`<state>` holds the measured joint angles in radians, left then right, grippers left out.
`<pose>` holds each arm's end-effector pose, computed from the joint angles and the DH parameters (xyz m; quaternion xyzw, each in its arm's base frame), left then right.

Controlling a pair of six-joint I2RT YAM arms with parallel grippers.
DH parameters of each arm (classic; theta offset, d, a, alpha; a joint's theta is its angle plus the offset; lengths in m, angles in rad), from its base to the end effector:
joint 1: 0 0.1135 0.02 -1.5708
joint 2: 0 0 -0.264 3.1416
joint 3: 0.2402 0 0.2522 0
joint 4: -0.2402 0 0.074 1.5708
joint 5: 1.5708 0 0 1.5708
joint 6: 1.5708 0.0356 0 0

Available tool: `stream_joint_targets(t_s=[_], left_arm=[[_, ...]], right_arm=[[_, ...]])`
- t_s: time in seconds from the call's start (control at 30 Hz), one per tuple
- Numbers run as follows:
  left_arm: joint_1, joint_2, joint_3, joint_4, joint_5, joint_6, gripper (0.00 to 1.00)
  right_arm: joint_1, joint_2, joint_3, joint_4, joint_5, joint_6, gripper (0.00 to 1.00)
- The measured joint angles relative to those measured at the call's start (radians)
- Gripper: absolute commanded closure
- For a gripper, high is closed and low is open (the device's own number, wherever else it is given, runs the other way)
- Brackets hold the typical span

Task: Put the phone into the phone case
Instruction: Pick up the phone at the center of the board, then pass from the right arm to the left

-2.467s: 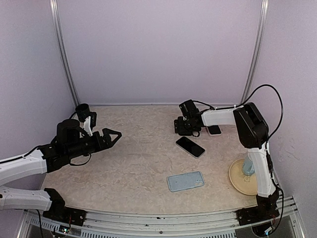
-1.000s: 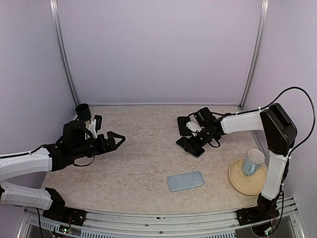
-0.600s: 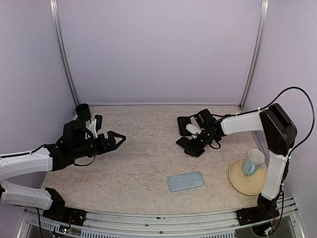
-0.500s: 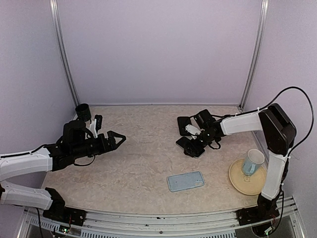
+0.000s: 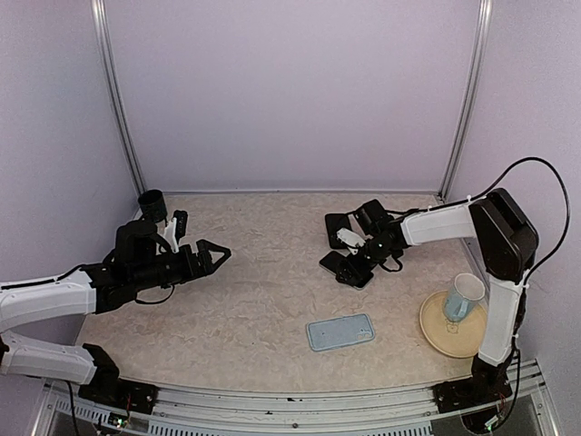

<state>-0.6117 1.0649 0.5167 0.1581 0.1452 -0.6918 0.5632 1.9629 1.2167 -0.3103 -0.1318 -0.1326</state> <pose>0.1881 -0.1383 0.2264 0.0072 0.8295 -0.3847 0.4048 0.3317 0.2150 0.1401 -0.3447 0.9015 0.1164 0.2343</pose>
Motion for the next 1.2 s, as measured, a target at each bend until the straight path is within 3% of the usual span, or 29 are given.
stream_joint_targets(t_s=[0.13,0.33,0.83,1.2], left_arm=[[0.000,-0.004,0.000,0.000,-0.001,0.000,0.01],[0.000,-0.003,0.000,-0.001,-0.001,-0.005,0.01],[-0.003,0.096,0.046,-0.009,0.009,-0.042,0.01],[-0.005,0.155,0.044,0.073,0.056,-0.042,0.03]], right_arm=[[-0.004,0.001,0.000,0.001,-0.003,-0.012,0.26],[0.006,0.001,0.001,0.003,0.002,-0.035,0.29],[0.158,0.001,0.001,0.063,0.031,-0.116,0.31],[0.219,-0.006,-0.002,0.180,0.026,-0.172,0.31]])
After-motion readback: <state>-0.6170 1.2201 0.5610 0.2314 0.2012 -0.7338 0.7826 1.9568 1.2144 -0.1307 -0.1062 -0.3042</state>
